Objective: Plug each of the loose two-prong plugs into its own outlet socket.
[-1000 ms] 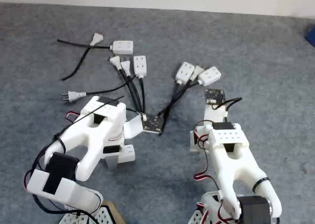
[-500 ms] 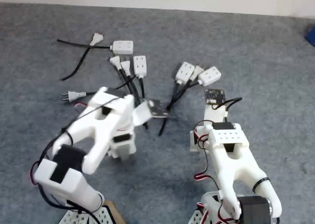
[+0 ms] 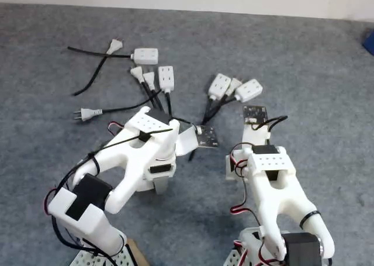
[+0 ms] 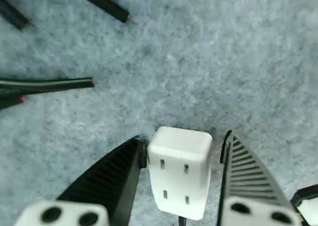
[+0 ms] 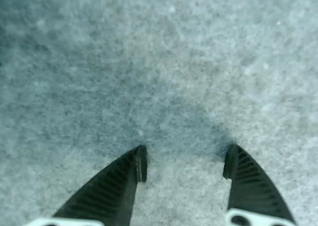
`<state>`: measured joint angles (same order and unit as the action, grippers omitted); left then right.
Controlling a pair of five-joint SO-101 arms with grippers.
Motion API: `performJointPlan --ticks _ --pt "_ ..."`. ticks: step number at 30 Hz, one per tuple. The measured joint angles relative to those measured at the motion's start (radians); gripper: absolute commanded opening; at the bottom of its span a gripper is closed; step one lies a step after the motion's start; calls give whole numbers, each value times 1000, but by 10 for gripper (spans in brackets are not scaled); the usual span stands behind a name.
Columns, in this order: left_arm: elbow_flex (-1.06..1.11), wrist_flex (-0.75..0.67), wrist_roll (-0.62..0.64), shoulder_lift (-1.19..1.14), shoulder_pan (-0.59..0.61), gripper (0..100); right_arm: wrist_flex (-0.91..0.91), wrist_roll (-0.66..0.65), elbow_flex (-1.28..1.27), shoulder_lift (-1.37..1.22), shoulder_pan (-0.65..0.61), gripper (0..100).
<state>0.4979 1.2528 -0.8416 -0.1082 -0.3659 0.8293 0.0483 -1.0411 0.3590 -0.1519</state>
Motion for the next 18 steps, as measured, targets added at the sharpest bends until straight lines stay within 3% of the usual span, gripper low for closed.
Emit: performJointPlan --ticks 11,18 --pt "-58 110 12 0 -147 256 0 -2 0 2 0 256" --pt "-120 129 83 0 -180 255 0 -2 0 2 0 256"
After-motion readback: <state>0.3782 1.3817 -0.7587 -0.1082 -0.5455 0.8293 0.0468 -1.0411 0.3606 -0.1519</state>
